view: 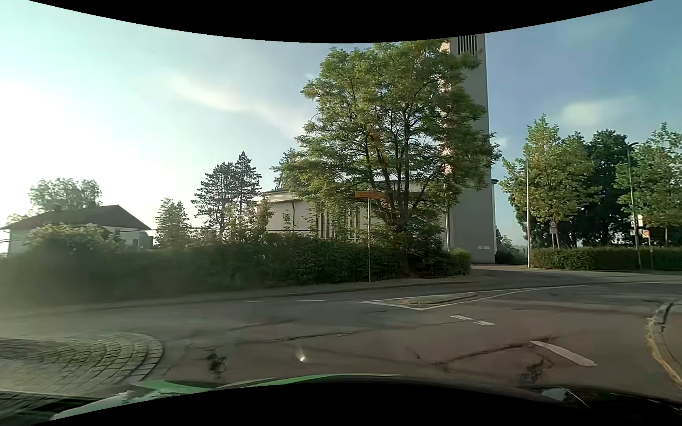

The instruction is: Follow the waypoints while adhering to traffic rules and regulations

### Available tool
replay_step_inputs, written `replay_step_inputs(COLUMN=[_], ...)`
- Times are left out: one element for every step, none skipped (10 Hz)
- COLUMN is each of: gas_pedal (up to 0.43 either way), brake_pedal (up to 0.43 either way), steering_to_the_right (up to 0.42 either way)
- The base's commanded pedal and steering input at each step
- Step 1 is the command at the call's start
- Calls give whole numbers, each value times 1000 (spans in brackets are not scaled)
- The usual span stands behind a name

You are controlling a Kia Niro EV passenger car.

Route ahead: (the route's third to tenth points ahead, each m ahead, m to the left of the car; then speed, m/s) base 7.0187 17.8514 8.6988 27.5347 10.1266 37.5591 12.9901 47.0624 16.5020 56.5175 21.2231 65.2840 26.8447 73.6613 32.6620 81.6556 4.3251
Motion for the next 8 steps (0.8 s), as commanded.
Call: replay_step_inputs(gas_pedal=[39, 39, 39, 39, 39, 39, 39, 39], brake_pedal=[0, 0, 0, 0, 0, 0, 0, 0], steering_to_the_right=[20, -19, -61, -100, -141, -189, -232, -282])
